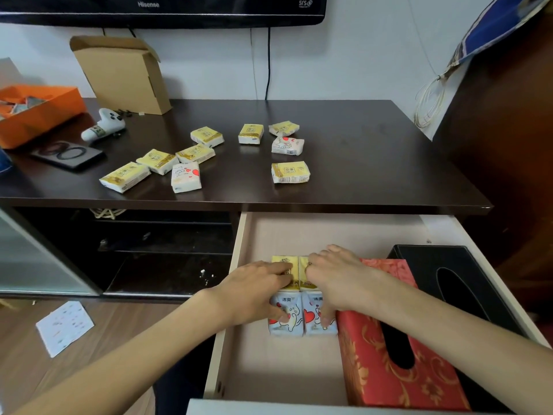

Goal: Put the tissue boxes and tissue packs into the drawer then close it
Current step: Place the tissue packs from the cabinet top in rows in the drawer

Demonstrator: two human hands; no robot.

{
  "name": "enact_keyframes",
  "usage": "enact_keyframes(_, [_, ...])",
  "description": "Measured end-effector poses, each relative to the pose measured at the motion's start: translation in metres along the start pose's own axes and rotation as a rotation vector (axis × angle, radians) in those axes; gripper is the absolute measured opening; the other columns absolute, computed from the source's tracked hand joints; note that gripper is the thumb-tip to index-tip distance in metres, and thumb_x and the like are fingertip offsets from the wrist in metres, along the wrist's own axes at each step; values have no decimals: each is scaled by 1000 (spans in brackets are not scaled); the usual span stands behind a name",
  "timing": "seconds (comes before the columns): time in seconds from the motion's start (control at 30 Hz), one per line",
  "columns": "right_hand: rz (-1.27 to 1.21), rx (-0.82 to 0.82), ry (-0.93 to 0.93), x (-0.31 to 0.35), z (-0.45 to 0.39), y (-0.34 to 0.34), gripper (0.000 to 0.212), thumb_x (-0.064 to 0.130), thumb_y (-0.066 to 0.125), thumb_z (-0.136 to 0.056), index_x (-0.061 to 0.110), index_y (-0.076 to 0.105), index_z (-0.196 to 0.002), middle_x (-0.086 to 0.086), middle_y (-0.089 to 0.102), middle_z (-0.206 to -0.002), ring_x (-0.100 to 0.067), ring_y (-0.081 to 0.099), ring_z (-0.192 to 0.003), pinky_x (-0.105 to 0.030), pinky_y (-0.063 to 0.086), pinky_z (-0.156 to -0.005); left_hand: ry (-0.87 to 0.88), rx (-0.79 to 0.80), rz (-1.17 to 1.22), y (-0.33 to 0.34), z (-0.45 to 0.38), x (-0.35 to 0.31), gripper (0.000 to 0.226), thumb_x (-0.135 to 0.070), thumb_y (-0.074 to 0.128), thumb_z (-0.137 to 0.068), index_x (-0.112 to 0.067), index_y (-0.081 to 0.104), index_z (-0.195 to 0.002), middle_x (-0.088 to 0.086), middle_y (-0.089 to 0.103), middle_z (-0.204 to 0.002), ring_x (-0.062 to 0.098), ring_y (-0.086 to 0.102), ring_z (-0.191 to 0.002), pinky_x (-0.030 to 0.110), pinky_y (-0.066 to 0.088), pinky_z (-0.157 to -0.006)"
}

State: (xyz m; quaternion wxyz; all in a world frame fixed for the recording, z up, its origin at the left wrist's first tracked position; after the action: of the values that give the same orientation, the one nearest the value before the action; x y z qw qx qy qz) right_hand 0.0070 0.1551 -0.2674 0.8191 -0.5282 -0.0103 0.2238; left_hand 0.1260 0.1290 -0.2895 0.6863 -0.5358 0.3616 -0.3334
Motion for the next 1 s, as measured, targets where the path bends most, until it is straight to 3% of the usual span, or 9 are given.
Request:
enact_keyframes(0.1, [-40, -12, -4, -3, 1, 0, 74, 60, 87, -66, 12, 63, -117, -3, 56, -114, -23, 53, -107, -38, 40, -99, 1, -42, -3, -3, -1, 0, 69, -59, 69, -79, -21, 54, -134, -4, 46, -142, 21, 49, -125, 37, 42, -104])
enact_keyframes(0.23, [-176, -48, 25, -11, 7, -10, 60, 64, 78, -74, 16, 64, -107, 5, 52, -101, -18, 52, -93, -38, 47, -80, 7, -107, -33, -15, 3, 0, 70, -66, 65, -78, -25, 55, -135, -3, 35, -150, 16, 27, -140, 32, 26, -113])
enact_keyframes(0.3, [-314, -126, 49, -22, 10, -24, 52, 66, 69, -79, 25, 65, -110, 9, 57, -107, -15, 56, -96, -39, 50, -78, -10, -136, 20, -30, 9, 5, 66, -69, 60, -80, -28, 57, -132, -7, 40, -146, 11, 32, -135, 30, 32, -107])
enact_keyframes(0.43, [-520, -418, 98, -52, 13, -68, 40, 62, 57, -86, 39, 69, -116, 21, 66, -119, -7, 60, -111, -39, 49, -91, -110, -237, 176, -78, 27, 33, 52, -69, 49, -87, -37, 58, -128, -22, 54, -127, -1, 48, -119, 27, 45, -91])
enact_keyframes(0.53, [-682, -605, 109, -74, 0, -100, 19, 47, 66, -89, 38, 73, -105, 22, 70, -108, -4, 63, -101, -38, 52, -87, -211, -398, 214, -122, 37, 70, 41, -63, 50, -89, -35, 65, -117, -20, 62, -112, -2, 58, -104, 31, 52, -86])
enact_keyframes(0.7, [-709, -723, 137, -91, -52, -138, 22, 36, 65, -94, 36, 70, -116, 19, 65, -124, -11, 59, -114, -39, 50, -91, -424, -550, 213, -173, 31, 154, 30, -44, 59, -93, -28, 68, -116, -11, 67, -115, 8, 61, -105, 33, 51, -86])
enact_keyframes(0.83, [-692, -703, 136, -104, -108, -167, 30, 38, 63, -95, 35, 64, -125, 12, 60, -131, -12, 56, -117, -36, 46, -88, -584, -528, 203, -188, 10, 216, 28, -40, 59, -92, -25, 69, -114, -4, 64, -124, 19, 61, -111, 35, 50, -88])
enact_keyframes(0.93, [-680, -679, 163, -117, -153, -188, 37, 34, 63, -96, 27, 62, -132, 3, 57, -134, -18, 56, -120, -35, 41, -86, -677, -391, 154, -187, -10, 249, 42, -49, 59, -91, -21, 65, -122, 1, 57, -129, 22, 57, -114, 35, 48, -89])
enact_keyframes(1.0, [-664, -650, 178, -126, -183, -198, 39, 29, 63, -94, 21, 61, -132, -1, 55, -134, -24, 53, -126, -40, 45, -94, -716, -298, 126, -182, -22, 265, 49, -53, 58, -90, -18, 63, -124, 4, 58, -125, 24, 58, -111, 36, 48, -89])
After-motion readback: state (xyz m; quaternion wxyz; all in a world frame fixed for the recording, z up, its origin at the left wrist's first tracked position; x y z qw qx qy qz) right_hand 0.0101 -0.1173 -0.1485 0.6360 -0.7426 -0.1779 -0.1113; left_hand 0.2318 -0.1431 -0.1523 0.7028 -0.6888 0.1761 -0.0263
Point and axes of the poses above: each hand's wrist, its own z-axis away from the middle knuckle, its own y-axis out of the palm, x = y × z, the point moved 6 cm from there along -z, towards the middle knuckle
